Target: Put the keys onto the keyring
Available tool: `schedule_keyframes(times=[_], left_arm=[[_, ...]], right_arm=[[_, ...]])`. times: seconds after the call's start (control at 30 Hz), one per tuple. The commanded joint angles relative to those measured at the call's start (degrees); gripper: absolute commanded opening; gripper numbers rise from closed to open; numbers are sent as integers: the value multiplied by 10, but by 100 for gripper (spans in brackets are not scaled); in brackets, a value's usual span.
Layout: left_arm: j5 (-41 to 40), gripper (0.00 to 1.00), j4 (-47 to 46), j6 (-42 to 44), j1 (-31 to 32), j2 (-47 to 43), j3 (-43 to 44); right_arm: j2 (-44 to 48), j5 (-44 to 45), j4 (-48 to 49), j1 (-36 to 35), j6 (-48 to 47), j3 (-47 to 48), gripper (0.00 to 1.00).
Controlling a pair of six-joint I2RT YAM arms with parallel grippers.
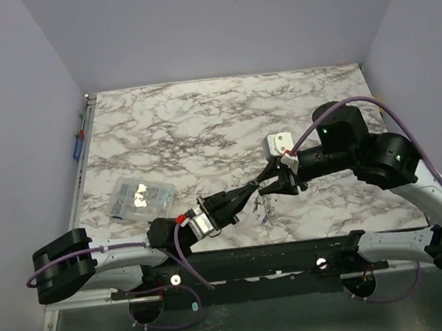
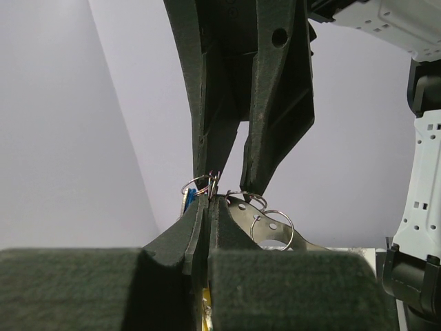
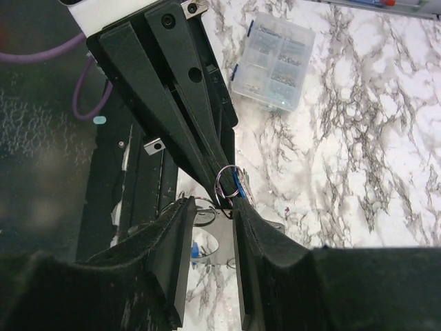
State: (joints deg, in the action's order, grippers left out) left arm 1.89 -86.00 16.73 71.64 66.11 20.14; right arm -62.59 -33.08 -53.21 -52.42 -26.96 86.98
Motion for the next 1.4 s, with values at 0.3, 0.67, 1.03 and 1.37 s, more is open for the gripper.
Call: schedule_keyframes(times=[0.3, 0.67, 1.03, 1.37], left_arm=[[23, 0, -161, -10, -1, -6, 25], [45, 0, -162, -18, -1, 1, 26], [61, 0, -162, -27, -1, 17, 34], [28, 3, -162, -15, -1, 13, 20]], right_arm=[[13, 73, 2, -3, -14, -26, 29], [4, 85, 7, -3, -20, -24, 19], [2, 114, 22, -3, -26, -36, 1], [22, 167, 45, -3, -46, -62, 1]])
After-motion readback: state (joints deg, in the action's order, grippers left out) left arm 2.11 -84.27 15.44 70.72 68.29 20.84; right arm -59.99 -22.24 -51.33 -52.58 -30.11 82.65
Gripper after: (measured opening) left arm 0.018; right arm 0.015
